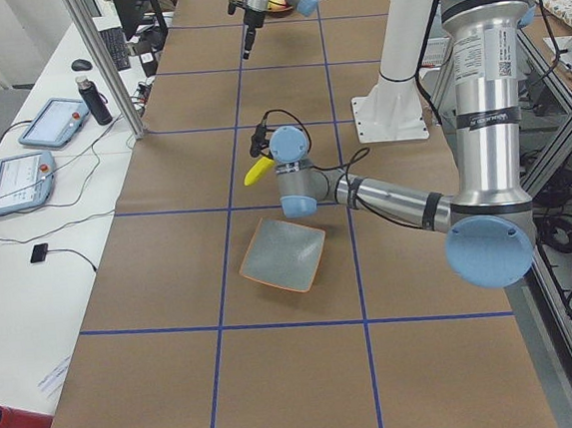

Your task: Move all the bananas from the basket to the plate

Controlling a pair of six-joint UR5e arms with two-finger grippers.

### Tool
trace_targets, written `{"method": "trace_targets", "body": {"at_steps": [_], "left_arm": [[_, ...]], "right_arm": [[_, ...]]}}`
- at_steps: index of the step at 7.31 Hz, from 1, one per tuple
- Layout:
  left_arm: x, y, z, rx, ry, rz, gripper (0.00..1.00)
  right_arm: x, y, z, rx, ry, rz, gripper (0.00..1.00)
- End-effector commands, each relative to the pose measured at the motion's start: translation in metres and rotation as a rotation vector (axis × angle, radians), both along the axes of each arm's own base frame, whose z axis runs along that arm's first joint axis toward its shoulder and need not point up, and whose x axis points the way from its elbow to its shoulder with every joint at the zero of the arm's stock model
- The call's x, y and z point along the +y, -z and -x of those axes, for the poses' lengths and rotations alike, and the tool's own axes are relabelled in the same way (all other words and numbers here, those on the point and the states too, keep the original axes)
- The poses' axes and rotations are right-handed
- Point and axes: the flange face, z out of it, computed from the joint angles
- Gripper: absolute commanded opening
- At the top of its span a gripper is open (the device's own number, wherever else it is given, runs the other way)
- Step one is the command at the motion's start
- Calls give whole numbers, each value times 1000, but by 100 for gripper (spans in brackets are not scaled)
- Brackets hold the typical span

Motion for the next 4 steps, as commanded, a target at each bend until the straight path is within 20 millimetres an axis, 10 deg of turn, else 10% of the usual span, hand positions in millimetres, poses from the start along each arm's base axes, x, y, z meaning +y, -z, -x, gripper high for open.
{"method": "trace_targets", "body": {"at_steps": [1,4], "left_arm": [[21,-67,40,-97,31,-55,0],[12,-130,43,-204,71,-87,0]], "right_arm": [[-10,-63,-73,91,112,-55,100],[-14,-147,-189,156,245,-117,100]]}}
